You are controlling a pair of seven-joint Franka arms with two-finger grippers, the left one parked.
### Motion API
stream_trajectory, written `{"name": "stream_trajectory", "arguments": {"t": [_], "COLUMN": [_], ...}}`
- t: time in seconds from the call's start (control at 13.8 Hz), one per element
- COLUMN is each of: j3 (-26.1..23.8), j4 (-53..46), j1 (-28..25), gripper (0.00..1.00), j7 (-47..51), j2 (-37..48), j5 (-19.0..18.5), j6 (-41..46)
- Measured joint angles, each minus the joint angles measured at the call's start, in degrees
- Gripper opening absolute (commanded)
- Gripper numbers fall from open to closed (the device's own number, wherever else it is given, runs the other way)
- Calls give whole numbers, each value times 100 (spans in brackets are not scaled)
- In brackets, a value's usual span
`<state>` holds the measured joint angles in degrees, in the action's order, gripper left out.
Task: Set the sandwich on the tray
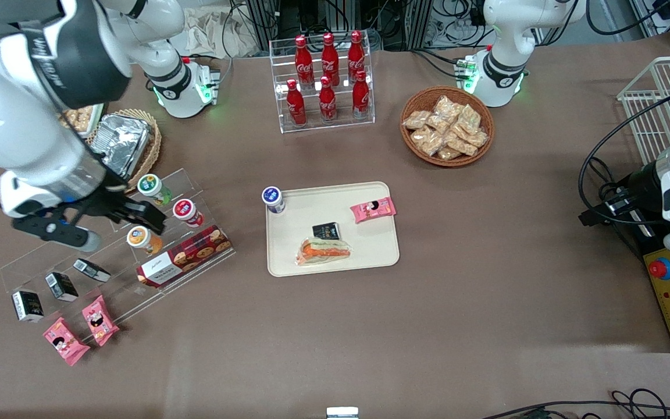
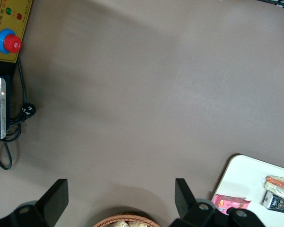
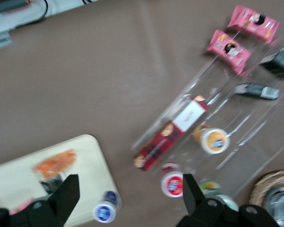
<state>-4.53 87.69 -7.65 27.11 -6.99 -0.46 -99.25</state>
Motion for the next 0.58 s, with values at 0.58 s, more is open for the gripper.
{"name": "stream_trajectory", "arguments": {"t": [0.58], "j3": [15], "j4": [425], "j1": [1081], "gripper": [96], "j7": [-2077], "j2": [461], "j5": [-315], "j6": [-81]}}
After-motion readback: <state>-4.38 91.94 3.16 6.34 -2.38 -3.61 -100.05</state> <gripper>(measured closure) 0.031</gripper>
